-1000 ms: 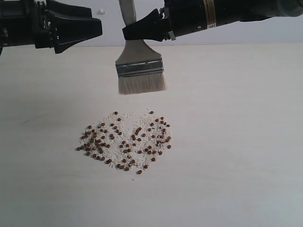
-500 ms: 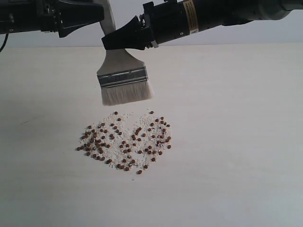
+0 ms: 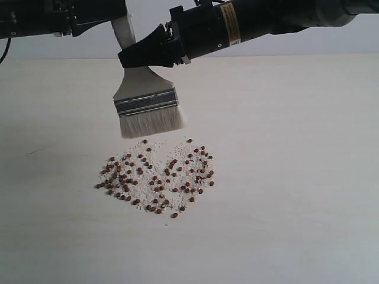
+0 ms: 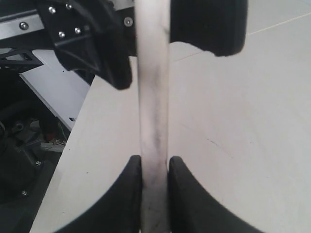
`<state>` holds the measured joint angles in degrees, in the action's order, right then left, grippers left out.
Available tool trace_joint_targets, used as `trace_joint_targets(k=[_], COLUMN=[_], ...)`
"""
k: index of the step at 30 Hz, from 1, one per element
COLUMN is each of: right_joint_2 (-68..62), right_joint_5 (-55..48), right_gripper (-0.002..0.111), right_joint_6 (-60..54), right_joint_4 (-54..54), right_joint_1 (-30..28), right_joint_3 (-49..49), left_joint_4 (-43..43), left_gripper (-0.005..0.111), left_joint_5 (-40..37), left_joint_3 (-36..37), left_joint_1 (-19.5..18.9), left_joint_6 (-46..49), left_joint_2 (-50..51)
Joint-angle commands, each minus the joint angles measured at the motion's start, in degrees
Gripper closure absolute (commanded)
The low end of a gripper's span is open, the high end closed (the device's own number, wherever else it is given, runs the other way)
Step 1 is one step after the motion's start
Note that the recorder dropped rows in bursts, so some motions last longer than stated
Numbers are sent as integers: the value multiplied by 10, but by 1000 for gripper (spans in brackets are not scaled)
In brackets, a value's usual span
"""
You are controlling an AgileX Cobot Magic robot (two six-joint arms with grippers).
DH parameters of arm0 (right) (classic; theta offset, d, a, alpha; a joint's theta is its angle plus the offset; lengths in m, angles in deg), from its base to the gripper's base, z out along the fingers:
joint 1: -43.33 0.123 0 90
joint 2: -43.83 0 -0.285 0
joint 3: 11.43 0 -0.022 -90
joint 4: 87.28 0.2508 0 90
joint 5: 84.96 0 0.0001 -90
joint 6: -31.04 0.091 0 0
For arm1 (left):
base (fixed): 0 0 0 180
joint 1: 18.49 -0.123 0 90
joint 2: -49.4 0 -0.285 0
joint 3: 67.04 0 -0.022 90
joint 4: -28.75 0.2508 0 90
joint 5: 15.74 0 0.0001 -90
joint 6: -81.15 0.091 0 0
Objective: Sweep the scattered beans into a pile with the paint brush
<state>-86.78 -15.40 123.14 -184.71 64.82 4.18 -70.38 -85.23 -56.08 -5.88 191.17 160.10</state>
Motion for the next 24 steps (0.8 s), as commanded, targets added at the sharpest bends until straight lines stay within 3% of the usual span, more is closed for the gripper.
trace_joint_targets(k=[1,4,7,16,24], right_joint_2=[8,8,8,8,8], right_joint_5=[4,4,4,4,4], right_gripper=[108,108,108,106,80], right_joint_6=[-3,-3,-3,-5,-8], right_joint_4=[-3,-3,-3,12,59], right_joint_1=[5,5,5,5,5], right_joint_3=[3,3,3,3,3], left_joint_4=[-8,-8,-8,-8,-8], left_gripper=[67,76,106,107,107], left_joint_5=[-5,-5,-5,-5,-5], left_joint_3=[-5,-5,-5,-5,-5], left_joint_1=[0,0,0,0,0], left_joint_6=[-6,-8,-8,-27,-53], left_joint_2=[-1,-1,-1,-1,-1])
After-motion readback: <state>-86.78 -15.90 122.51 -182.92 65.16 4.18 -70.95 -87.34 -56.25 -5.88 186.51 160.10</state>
